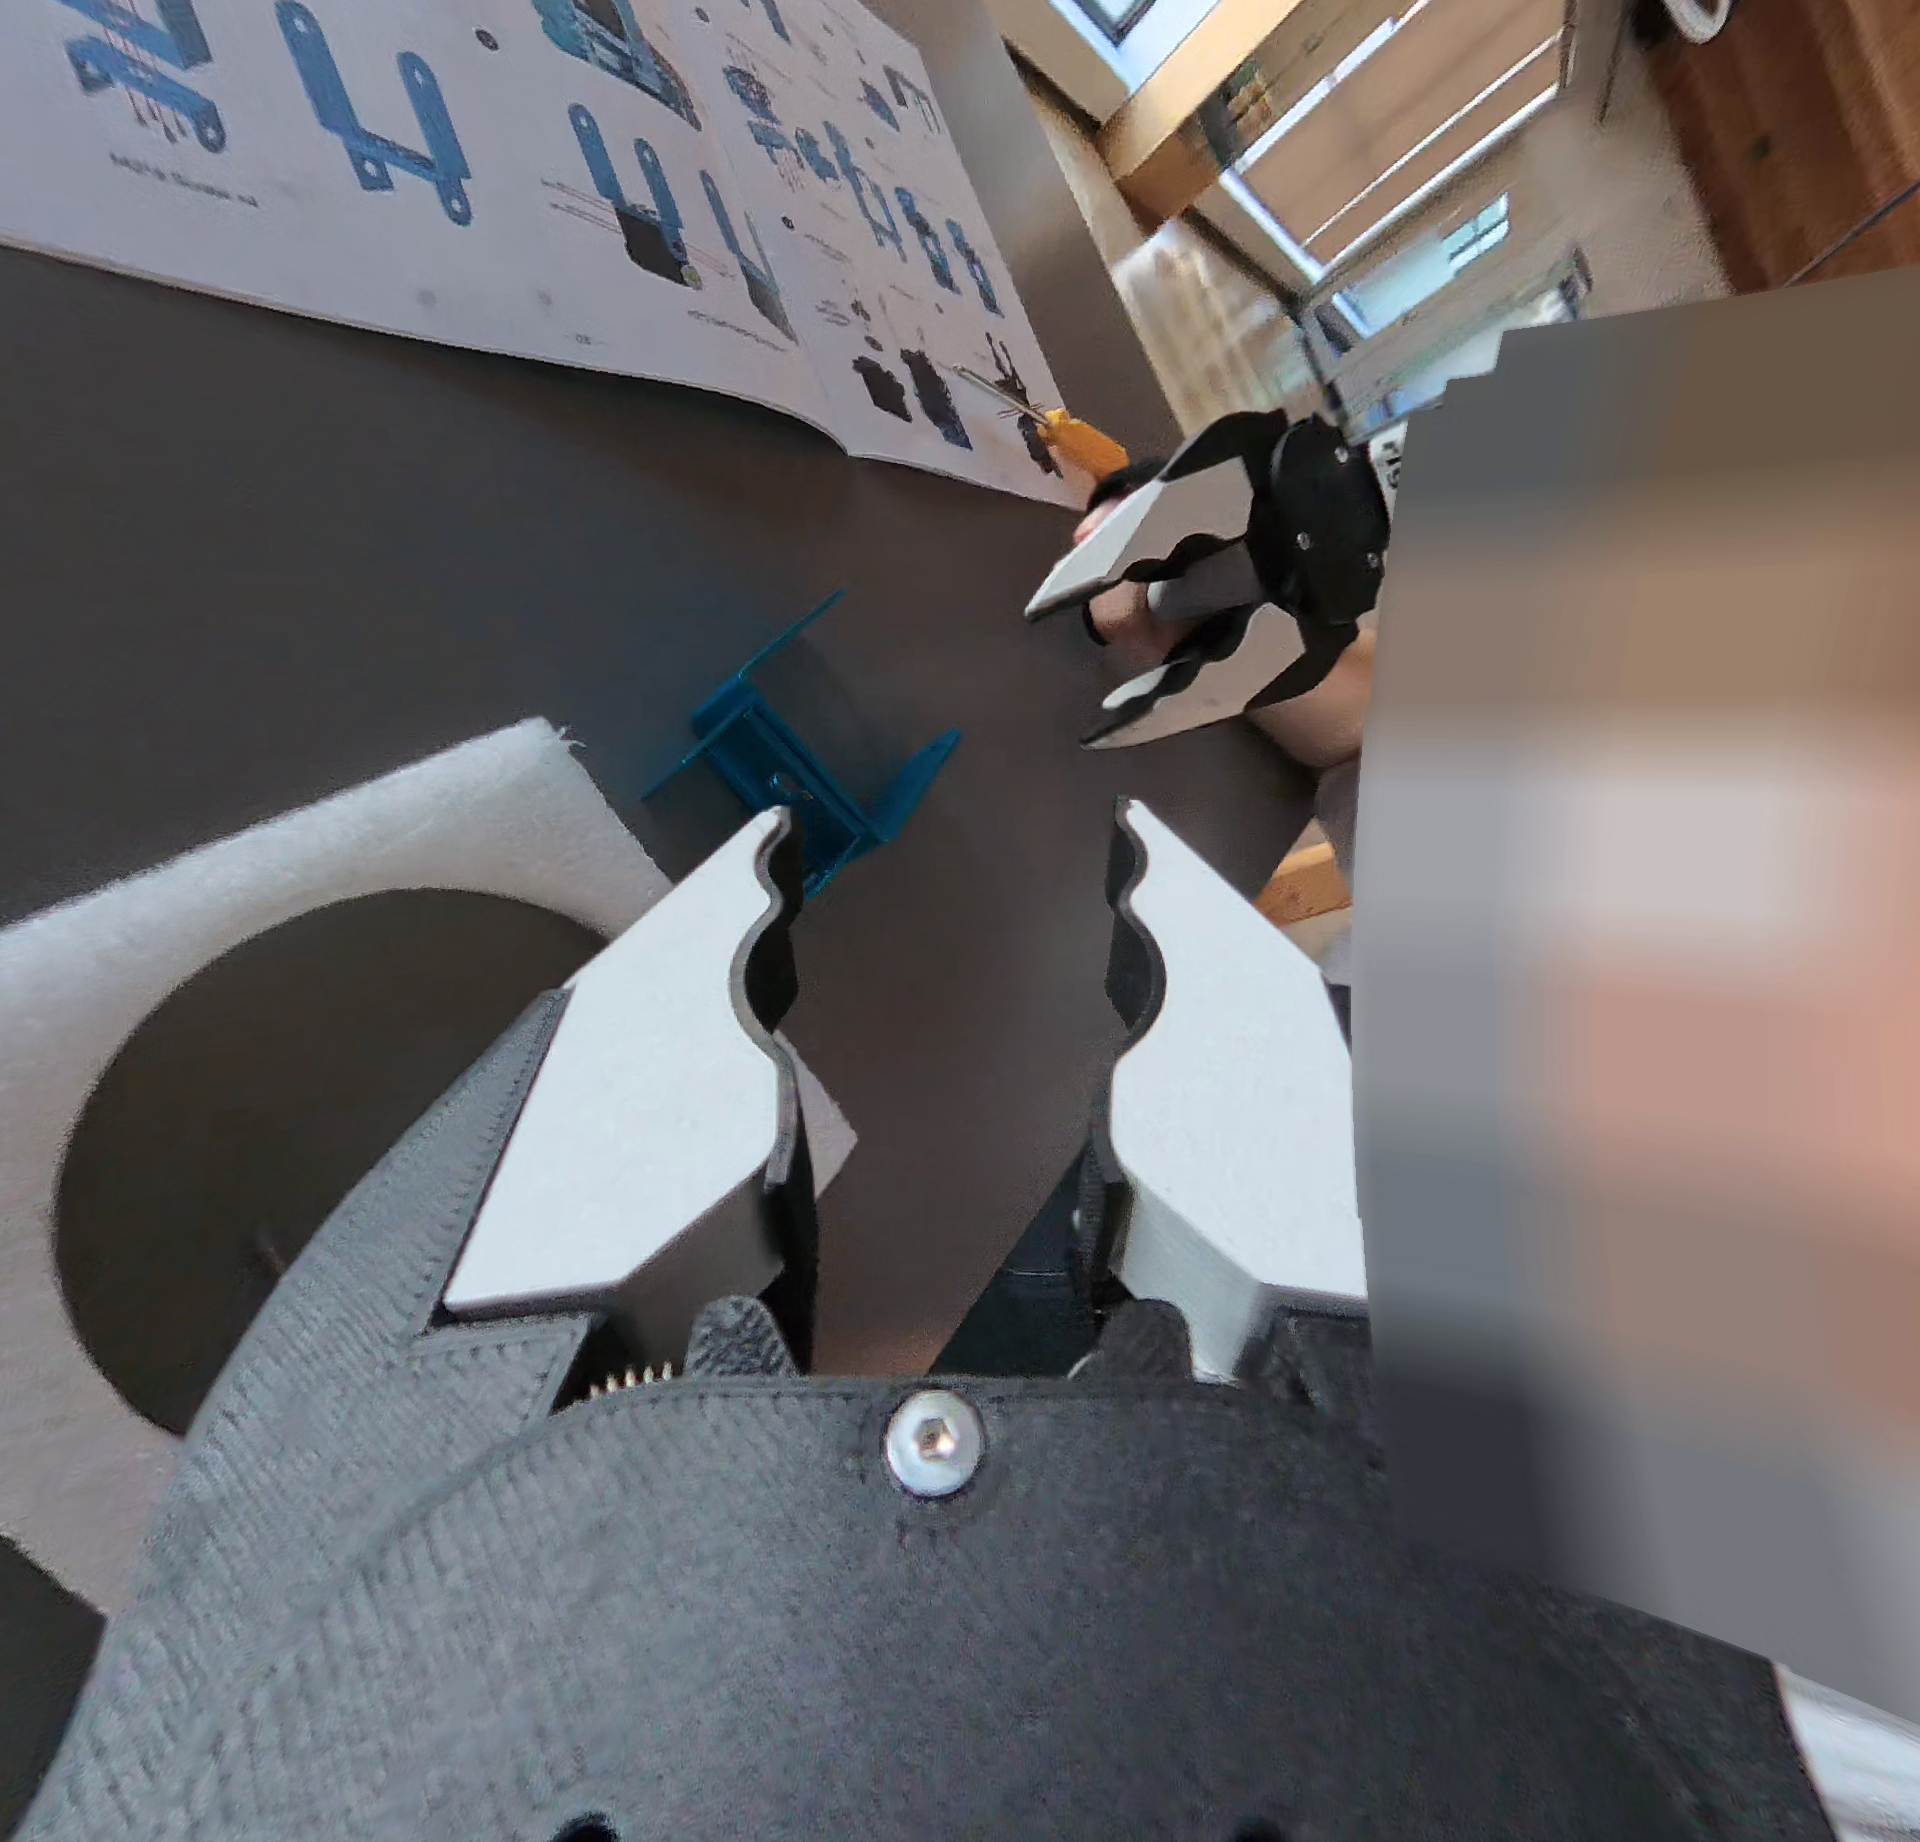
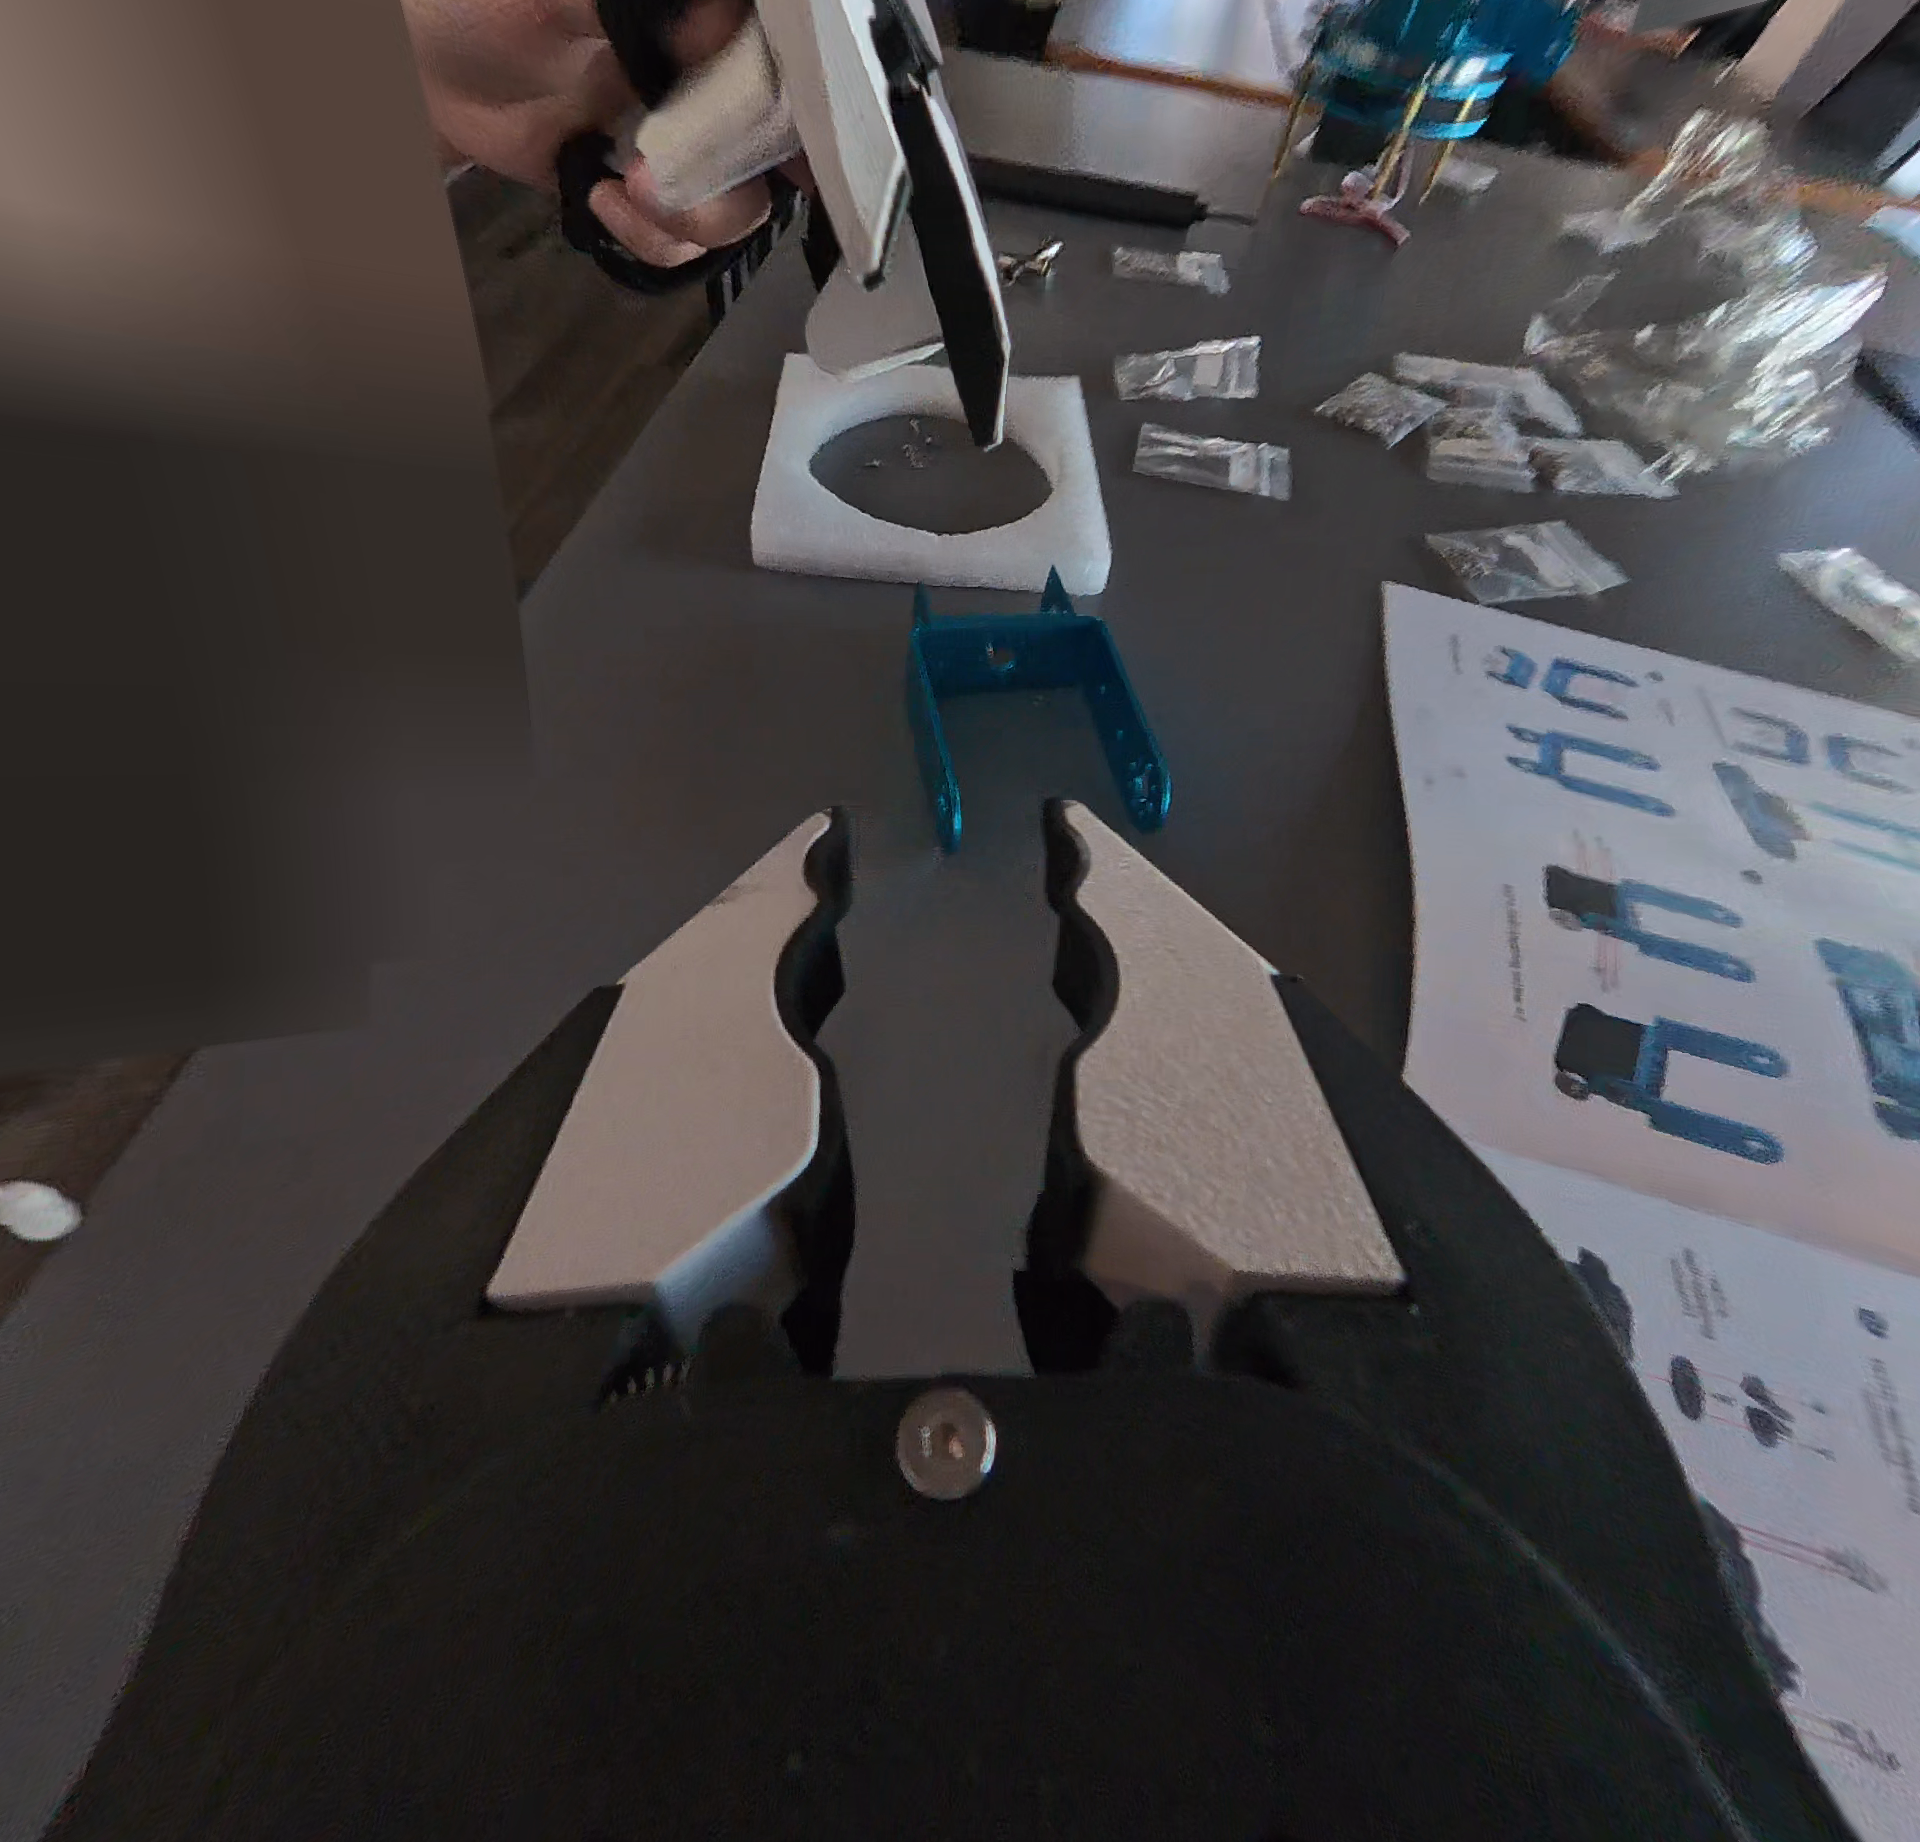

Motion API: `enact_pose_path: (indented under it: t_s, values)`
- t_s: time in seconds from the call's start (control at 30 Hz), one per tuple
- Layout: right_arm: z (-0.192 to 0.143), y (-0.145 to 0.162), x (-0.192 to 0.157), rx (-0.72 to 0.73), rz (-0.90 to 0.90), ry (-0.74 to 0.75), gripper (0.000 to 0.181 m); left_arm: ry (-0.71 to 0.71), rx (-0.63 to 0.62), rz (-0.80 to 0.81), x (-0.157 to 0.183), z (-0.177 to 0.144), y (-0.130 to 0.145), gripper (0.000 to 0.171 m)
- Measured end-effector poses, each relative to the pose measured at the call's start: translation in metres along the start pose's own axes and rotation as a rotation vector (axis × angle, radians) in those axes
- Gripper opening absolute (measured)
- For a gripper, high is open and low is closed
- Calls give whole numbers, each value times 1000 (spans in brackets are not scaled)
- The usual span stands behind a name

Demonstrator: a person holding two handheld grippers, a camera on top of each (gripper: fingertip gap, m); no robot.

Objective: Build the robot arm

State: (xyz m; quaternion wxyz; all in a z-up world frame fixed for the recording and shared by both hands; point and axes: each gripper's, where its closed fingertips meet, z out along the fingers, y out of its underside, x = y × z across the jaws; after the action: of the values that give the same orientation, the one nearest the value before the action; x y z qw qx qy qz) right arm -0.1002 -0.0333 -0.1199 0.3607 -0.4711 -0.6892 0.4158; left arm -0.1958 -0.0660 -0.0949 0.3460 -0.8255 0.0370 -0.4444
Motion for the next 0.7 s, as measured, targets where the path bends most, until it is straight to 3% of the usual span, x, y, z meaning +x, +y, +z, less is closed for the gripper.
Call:
enact_pose_path:
  t_s: [0.1,0.2,0.33,0.53,0.7]
  values:
    - [6,-6,1,24,-110,47,56,57,21,16,9,-3,-16,58]
    - [19,-10,-5,36,-77,-7,69,73,16,58,7,-5,-39,58]
    - [15,-13,0,73,-60,-3,71,33,-26,126,-13,2,-66,60]
    - [11,-16,22,122,164,-31,71,152,-34,139,-27,26,-118,58]
    - [12,-11,43,117,317,17,72,149,-107,190,-46,30,-135,57]
